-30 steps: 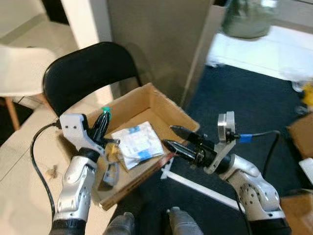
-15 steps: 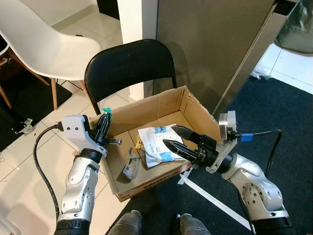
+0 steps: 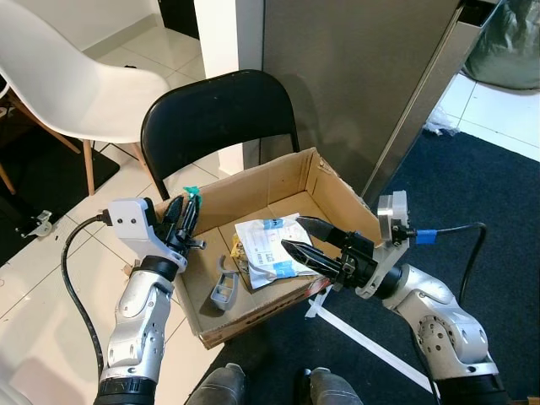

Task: Picking trash to rubbish bin

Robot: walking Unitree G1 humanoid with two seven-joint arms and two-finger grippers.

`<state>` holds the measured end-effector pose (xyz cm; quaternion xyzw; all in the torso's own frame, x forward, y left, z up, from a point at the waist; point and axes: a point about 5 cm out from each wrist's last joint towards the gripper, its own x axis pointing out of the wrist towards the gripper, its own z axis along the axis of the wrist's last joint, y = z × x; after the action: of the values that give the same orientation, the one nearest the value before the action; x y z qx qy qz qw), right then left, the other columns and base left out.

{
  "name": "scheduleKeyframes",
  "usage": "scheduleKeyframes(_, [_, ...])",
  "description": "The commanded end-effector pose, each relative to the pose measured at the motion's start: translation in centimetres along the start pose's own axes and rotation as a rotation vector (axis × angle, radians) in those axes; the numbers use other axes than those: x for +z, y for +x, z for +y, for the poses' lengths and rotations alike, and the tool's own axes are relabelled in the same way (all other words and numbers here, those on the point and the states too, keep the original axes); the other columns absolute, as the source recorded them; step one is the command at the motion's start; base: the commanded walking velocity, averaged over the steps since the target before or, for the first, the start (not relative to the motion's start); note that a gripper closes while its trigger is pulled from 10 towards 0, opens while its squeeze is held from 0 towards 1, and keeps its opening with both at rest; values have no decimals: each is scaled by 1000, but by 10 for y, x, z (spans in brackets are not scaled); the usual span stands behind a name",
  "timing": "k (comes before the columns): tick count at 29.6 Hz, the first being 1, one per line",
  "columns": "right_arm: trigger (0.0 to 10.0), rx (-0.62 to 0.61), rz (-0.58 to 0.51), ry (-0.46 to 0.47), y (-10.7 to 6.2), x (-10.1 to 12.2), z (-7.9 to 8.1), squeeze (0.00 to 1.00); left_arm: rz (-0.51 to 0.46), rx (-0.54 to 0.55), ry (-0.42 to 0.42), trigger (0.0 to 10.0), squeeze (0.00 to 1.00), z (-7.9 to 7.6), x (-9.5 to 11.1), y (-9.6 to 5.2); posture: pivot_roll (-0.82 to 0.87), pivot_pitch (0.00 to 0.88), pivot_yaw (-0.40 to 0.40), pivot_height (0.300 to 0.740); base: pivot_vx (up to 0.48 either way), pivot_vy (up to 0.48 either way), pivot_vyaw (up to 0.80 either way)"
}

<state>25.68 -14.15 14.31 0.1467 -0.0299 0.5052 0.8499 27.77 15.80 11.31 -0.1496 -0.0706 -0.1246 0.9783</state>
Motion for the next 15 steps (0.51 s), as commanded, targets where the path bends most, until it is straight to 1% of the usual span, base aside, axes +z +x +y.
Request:
scheduleKeyframes(1, [10000, -3, 1, 1, -2, 0, 2, 0, 12, 3, -18, 10000, 1000, 0, -3, -1, 11, 158, 1, 740, 0, 0, 0])
scheduleKeyframes(13, [10000, -7, 1, 4, -2, 0, 2, 0, 19, 13, -21, 10000, 1000, 1, -3, -1, 11, 158, 1, 740, 0, 0, 0])
scheduleKeyframes(14, [10000, -8, 1, 6, -2, 0, 2, 0, 21, 14, -21, 10000, 0, 1, -3, -1, 11, 158, 1, 740, 0, 0, 0])
scheduleKeyframes(15, [10000, -10, 1, 7, -2, 0, 2, 0, 23, 14, -21, 10000, 0, 1, -4, -1, 13, 154, -1, 740, 0, 0, 0])
